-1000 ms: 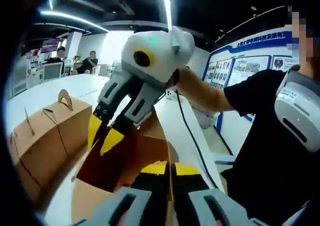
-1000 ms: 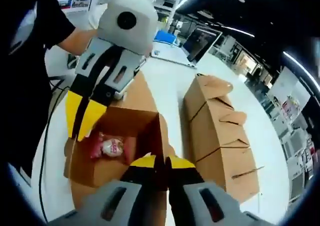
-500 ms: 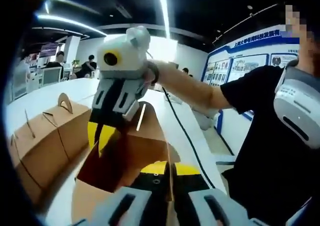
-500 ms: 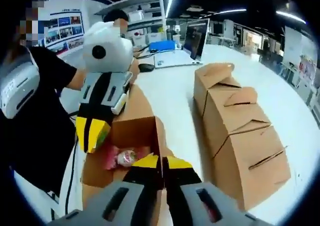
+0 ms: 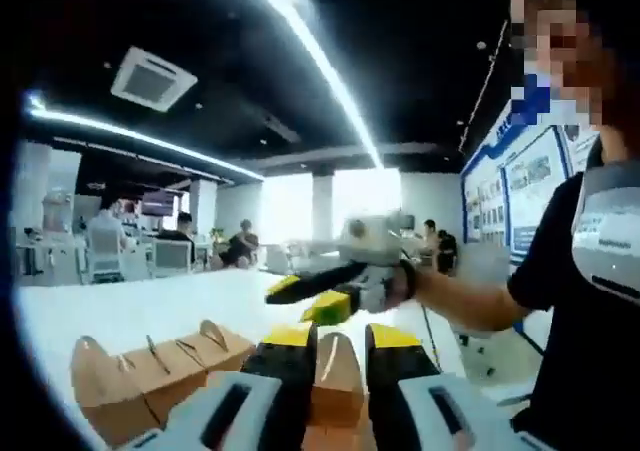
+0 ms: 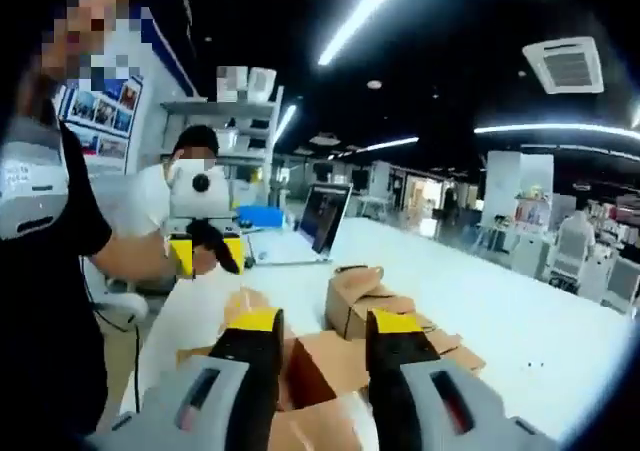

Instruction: Pick up one paper box from the group, open the paper box, and remove the item inside

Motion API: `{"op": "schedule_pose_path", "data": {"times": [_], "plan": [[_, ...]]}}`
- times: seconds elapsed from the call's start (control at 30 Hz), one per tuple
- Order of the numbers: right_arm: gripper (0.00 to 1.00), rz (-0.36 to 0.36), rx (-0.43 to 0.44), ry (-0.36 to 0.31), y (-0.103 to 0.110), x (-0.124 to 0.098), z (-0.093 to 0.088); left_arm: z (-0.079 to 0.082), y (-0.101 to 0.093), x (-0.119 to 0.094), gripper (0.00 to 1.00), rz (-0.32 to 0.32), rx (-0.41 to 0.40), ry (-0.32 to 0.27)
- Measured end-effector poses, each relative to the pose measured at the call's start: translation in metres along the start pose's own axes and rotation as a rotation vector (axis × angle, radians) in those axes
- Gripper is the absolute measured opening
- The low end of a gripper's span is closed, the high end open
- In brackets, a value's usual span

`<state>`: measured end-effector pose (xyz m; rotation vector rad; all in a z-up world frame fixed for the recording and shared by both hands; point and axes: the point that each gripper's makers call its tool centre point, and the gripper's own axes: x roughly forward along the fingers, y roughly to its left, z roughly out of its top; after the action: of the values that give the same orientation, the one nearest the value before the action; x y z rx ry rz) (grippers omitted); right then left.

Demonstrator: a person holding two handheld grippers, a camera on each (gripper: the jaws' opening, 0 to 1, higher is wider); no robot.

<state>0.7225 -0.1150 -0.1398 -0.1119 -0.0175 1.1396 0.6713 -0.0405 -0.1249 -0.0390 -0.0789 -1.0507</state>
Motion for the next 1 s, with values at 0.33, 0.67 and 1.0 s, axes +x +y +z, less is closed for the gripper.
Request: {"op": "schedule_pose_path", "data": {"times": [0.33, 0.67, 1.0], "plan": [[0.34, -0.199, 0.115, -0.086, 0.019, -0.067, -0.04, -0.046, 0.001, -0.059, 0.32, 0.237, -0.039, 0.128], [0.33, -0.248, 0.158, -0.087, 0.026, -0.088, -0.049, -0.069, -0.013, -0.085, 0.32, 0.382, -0.021, 0.158], [0.33, -0.124, 0.07, -0.003, 0.043, -0.075, -0.036, -0.054, -0.029, -0.074, 0.31, 0.272, -0.031, 0.186]]}}
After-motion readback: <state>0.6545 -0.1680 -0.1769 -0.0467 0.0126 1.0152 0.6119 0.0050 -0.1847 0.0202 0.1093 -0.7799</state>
